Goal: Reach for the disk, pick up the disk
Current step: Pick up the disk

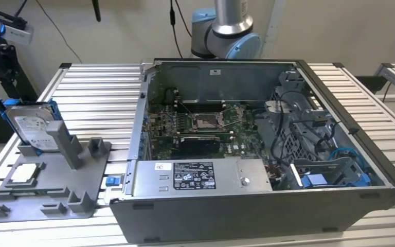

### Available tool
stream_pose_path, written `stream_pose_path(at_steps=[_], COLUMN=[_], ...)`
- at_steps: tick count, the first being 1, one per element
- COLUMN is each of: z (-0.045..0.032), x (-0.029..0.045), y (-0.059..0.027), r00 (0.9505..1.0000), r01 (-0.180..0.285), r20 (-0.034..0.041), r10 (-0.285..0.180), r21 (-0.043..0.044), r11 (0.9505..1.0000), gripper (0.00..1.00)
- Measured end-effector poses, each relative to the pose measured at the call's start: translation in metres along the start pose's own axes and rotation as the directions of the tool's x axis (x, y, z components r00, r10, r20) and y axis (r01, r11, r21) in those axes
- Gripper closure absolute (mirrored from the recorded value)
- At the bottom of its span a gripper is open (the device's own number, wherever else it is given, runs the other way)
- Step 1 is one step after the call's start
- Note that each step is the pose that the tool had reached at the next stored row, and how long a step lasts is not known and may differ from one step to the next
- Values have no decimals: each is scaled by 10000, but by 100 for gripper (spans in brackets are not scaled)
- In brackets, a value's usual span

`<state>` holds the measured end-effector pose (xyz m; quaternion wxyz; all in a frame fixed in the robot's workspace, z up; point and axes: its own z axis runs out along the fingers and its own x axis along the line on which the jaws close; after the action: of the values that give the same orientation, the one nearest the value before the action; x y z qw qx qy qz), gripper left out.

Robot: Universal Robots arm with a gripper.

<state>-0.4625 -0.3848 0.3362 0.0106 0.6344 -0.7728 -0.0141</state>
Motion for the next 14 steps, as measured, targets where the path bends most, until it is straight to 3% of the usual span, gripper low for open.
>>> stream_pose_path(at_steps=[4,5,7,8,9,12,14], z=[60,72,90,89,84,-29,-36], x=[-6,-12,-20,-22,-24,-24,-26], y=[-1,0,2,3,4,7,8], r00=[10000,10000,9999,9997,9997,9997,9996], r01=[0,1,6,12,13,28,40], r20=[10,40,155,250,258,258,264], r10=[0,-1,-6,-11,-12,-26,-39], r21=[-5,-8,-29,-50,-52,-58,-45], r11=[10000,10000,10000,10000,10000,10000,10000], gripper=[0,0,0,0,0,0,0])
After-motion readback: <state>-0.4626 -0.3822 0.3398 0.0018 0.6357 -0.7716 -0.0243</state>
